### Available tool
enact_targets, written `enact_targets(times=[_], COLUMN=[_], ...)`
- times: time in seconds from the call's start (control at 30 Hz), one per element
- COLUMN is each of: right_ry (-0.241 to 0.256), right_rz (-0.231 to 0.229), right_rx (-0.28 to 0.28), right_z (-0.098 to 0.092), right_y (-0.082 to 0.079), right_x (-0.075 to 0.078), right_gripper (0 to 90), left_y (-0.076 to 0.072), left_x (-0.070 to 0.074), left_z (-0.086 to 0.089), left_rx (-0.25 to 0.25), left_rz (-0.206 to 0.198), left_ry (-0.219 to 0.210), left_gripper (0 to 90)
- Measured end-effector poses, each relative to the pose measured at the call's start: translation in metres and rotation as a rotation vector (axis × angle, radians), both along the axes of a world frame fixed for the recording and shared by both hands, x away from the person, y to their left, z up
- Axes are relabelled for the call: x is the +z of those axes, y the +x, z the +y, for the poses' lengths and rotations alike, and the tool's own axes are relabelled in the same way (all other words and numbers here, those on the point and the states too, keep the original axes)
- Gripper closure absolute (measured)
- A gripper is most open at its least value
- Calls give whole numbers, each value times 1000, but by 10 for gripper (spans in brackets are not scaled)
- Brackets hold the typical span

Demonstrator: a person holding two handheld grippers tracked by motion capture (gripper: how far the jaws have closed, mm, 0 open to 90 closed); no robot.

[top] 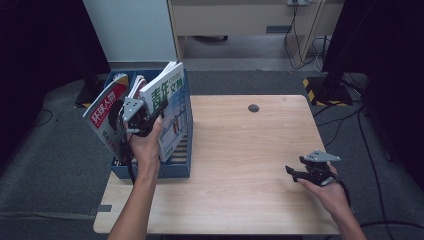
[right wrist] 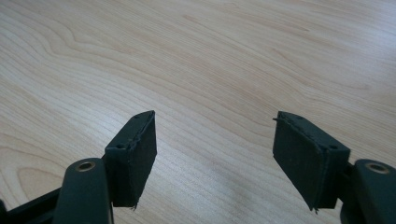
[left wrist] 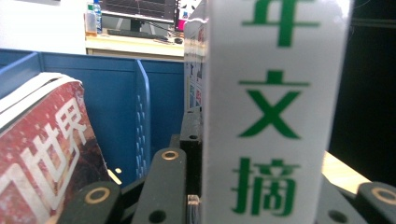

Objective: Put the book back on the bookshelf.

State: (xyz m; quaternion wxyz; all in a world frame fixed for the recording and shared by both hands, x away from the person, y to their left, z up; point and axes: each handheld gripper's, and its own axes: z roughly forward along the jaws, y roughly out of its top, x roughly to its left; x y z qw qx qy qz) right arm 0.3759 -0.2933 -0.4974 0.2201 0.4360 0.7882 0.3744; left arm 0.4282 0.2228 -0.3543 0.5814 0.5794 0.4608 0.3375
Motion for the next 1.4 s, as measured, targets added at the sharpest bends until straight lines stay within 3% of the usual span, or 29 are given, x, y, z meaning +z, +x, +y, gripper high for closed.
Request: enact_targets(times=[0.6,1.07,1.4], right_ry=[-5,-9,-13], right_rz=[8,7,11], right_rx=[-4,-7,-11], right_z=[0,-1,-3], right_y=[0,0,0], right_x=[-2,-2,-2], right_gripper=[307,307,307], left_y=[5,7,5], left_x=[-20,-45,-53], left_z=[-1,2,1], left_rx=[-27,-31,-31], left_rz=[-3,32,21], left_ry=[-12,-18,-22], left_gripper=[734,734,732])
